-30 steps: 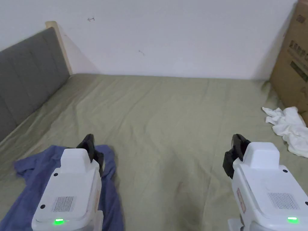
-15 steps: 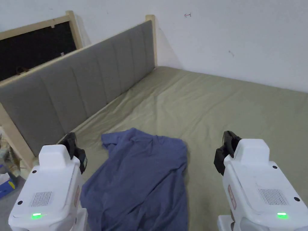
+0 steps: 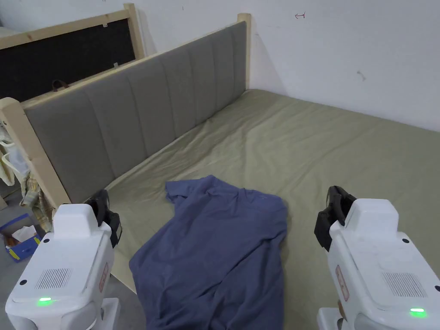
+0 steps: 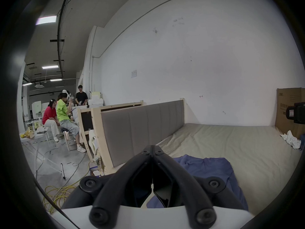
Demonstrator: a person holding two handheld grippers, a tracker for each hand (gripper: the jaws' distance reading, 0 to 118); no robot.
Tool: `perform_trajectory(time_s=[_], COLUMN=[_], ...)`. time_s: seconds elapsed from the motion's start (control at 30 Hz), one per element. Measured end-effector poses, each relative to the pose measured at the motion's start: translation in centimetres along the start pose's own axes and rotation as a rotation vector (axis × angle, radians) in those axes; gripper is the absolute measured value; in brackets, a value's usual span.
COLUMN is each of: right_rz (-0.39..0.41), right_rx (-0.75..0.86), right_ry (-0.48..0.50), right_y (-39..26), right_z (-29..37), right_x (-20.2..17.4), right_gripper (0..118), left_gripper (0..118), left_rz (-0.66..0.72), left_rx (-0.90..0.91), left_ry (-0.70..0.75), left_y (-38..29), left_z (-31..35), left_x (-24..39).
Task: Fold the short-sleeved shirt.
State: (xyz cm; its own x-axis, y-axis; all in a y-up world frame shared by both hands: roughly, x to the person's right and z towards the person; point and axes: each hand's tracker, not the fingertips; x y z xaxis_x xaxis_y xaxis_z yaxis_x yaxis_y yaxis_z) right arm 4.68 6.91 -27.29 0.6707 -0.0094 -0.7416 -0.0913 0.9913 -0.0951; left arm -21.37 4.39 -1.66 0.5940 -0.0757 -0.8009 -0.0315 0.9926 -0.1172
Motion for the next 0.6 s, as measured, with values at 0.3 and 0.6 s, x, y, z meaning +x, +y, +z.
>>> perform_trajectory(time_s=[0.3,0.6], right_rz=[0.018,0.029], right_rx=[-0.020,-0.072], right_ry=[-0.087,-0.166], right_y=[-0.5,-1.8], right_z=[-0.2,-0.9], right_x=[3.8,7.3], right_gripper=[2,2], left_gripper=[0,51], left_rz=[0.018,-0.016], left_rx=[-0.146,-0.460], left_ry=[-0.186,-0.354], left_y=[-1.2,-5.5], left_z=[-6.3,-14.4], left_x=[5.6,14.3])
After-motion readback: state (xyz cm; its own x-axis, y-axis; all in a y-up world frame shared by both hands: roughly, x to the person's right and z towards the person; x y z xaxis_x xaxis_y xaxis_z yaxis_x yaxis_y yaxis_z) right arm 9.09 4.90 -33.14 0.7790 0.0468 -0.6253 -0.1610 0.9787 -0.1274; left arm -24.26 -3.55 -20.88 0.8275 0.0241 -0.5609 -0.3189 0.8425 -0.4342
